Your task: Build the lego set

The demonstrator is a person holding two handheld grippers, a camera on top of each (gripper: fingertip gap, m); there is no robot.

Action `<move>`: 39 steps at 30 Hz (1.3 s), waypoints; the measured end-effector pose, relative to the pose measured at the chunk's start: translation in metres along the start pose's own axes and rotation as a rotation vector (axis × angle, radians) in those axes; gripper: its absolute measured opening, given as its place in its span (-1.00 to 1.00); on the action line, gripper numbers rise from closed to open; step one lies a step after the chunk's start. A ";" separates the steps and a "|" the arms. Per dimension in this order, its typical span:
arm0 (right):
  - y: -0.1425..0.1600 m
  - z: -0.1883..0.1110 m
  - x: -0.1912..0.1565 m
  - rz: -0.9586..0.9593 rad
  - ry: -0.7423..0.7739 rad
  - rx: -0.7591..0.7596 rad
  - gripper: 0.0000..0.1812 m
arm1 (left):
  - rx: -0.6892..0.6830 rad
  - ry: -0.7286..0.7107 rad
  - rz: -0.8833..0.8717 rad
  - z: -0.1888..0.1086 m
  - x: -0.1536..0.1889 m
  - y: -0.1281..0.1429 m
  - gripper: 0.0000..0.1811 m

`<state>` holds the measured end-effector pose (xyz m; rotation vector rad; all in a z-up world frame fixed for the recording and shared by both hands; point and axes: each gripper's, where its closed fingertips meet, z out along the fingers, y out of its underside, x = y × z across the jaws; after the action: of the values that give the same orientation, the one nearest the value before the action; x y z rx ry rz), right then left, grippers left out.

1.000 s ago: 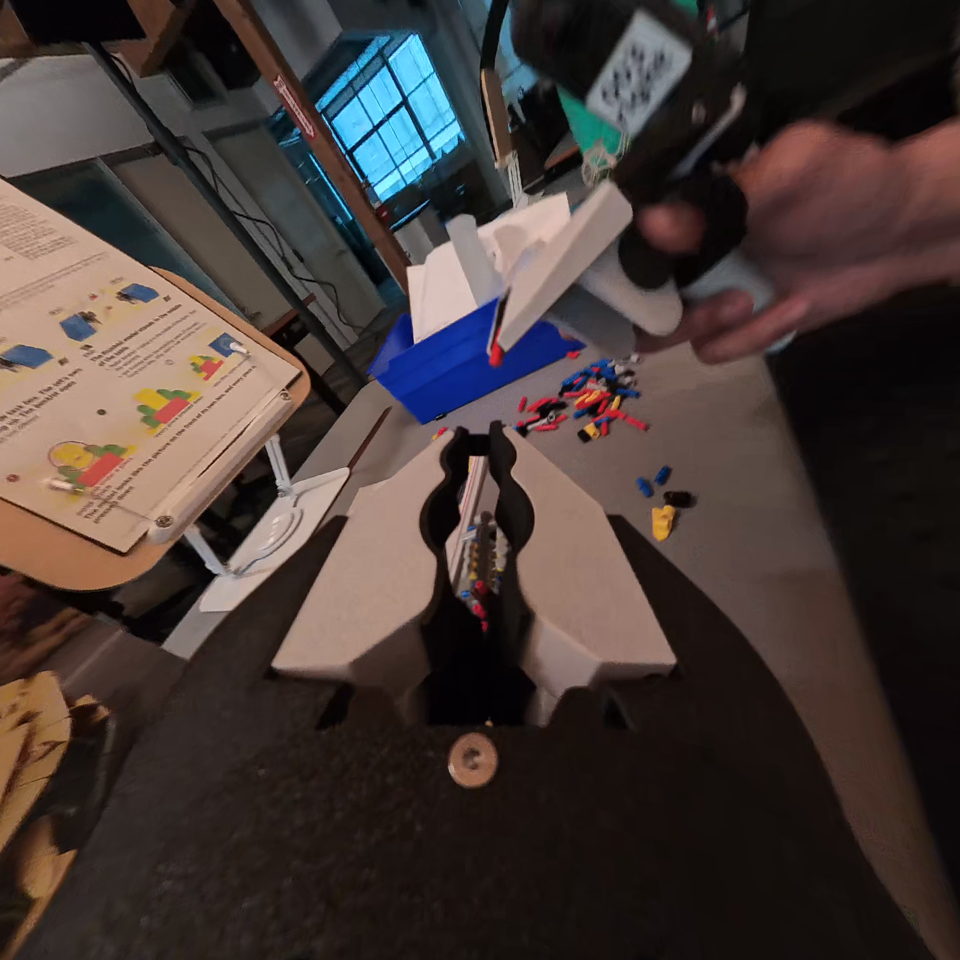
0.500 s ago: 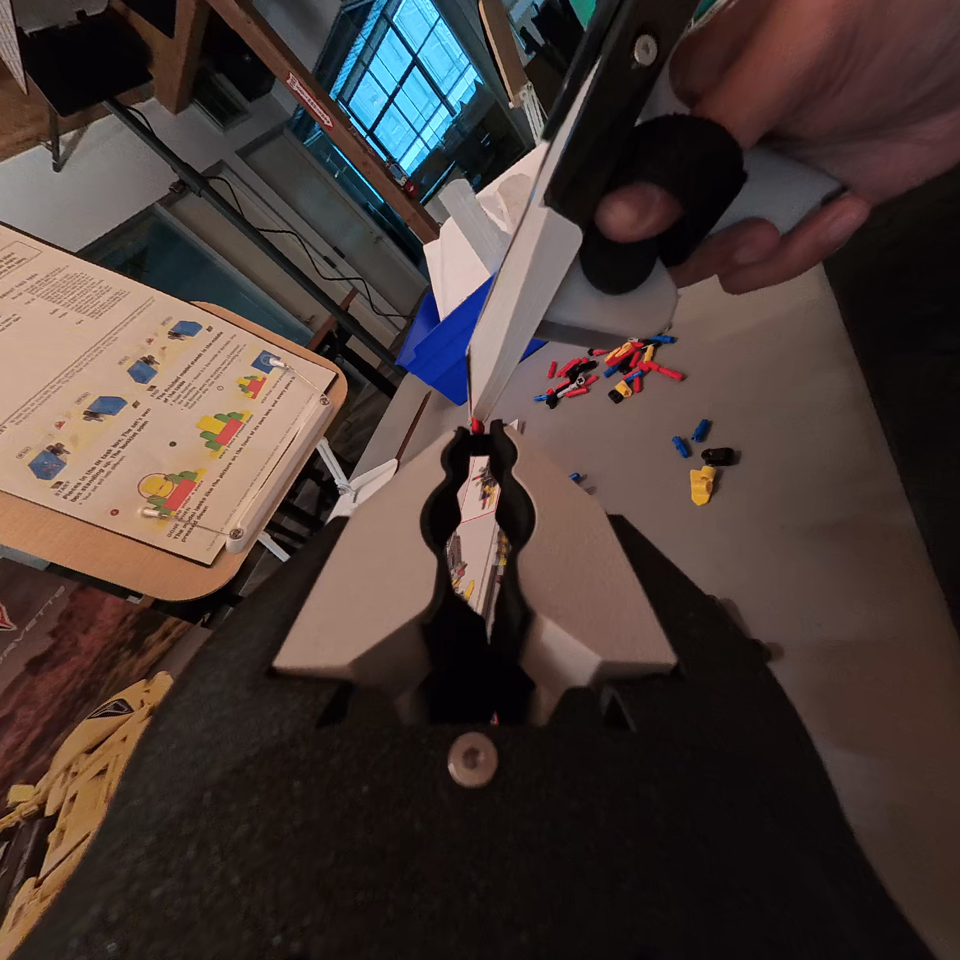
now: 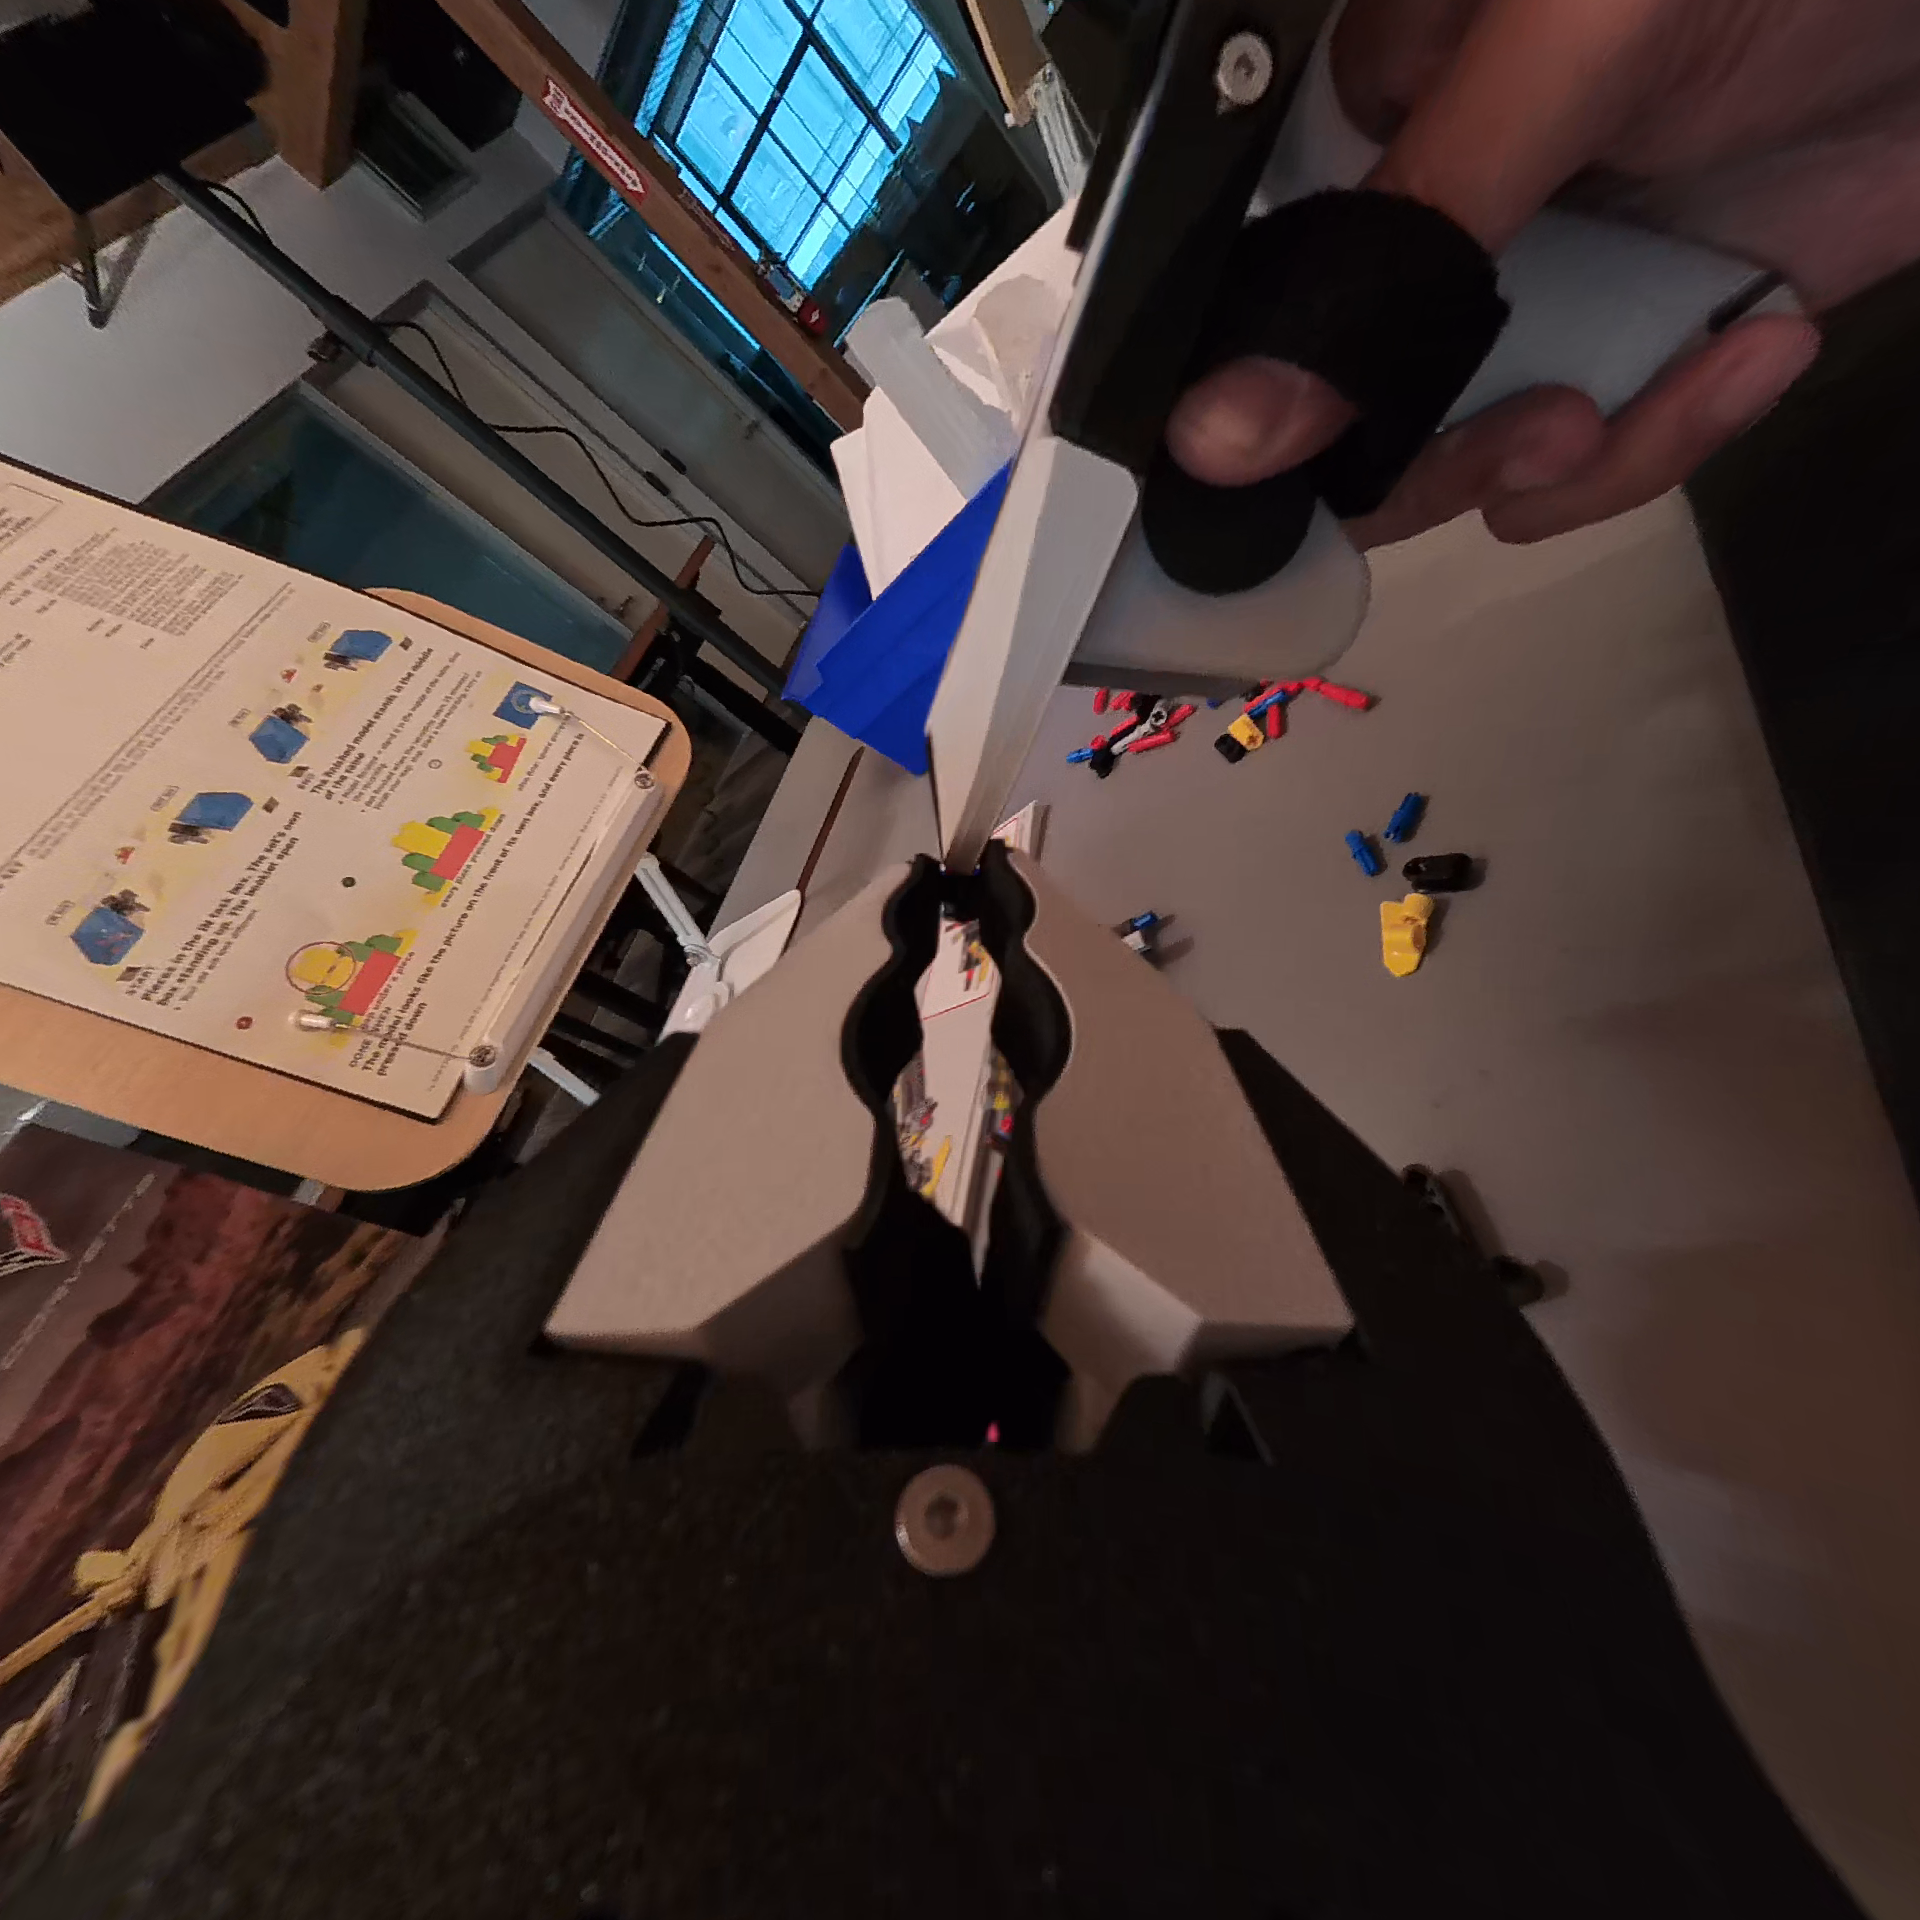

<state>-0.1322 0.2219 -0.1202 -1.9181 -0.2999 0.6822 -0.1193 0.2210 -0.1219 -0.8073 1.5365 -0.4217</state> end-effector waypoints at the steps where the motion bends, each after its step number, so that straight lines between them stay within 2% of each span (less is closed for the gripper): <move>1: 0.000 -0.001 0.000 -0.011 0.014 -0.002 -0.97 | 0.013 0.007 -0.019 0.000 0.001 -0.001 -0.94; 4: -0.001 -0.004 -0.001 -0.043 0.019 -0.004 -0.96 | 0.045 0.031 -0.078 0.001 0.002 -0.004 -0.94; 10: -0.004 -0.011 -0.008 0.034 -0.092 -0.004 -0.84 | 0.077 0.042 -0.113 0.000 0.003 -0.010 -0.94; 15: -0.017 -0.026 -0.004 0.105 -0.165 0.065 -0.78 | 0.115 0.038 -0.150 -0.004 -0.002 -0.016 -0.94; 16: -0.018 -0.028 -0.003 0.156 -0.209 0.072 -0.72 | 0.132 0.040 -0.155 -0.005 -0.003 -0.018 -0.94; 18: -0.016 -0.028 -0.012 0.313 -0.392 0.043 -0.55 | 0.173 0.048 -0.157 -0.008 -0.003 -0.024 -0.94; 20: -0.014 -0.026 -0.021 0.483 -0.576 0.005 -0.50 | 0.208 0.058 -0.143 -0.011 -0.001 -0.029 -0.94; 22: -0.012 -0.023 -0.025 0.600 -0.689 -0.027 -0.45 | 0.232 0.060 -0.116 -0.013 0.001 -0.033 -0.94; 24: -0.011 -0.025 -0.032 0.651 -0.790 -0.042 -0.52 | 0.251 0.067 -0.095 -0.015 0.003 -0.035 -0.94; 27: -0.011 -0.027 -0.039 0.659 -0.863 -0.044 -0.62 | 0.263 0.076 -0.099 -0.016 0.004 -0.037 -0.94; 32: -0.008 -0.023 -0.037 0.631 -0.847 -0.026 -0.77 | 0.265 0.095 -0.112 -0.015 0.006 -0.037 -0.94; 39: -0.005 -0.023 -0.035 0.613 -0.845 0.002 -0.78 | 0.259 0.109 -0.130 -0.013 0.009 -0.036 -0.93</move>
<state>-0.1469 0.1894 -0.0969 -1.6178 -0.2171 1.8966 -0.1234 0.1875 -0.1020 -0.6917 1.4959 -0.7548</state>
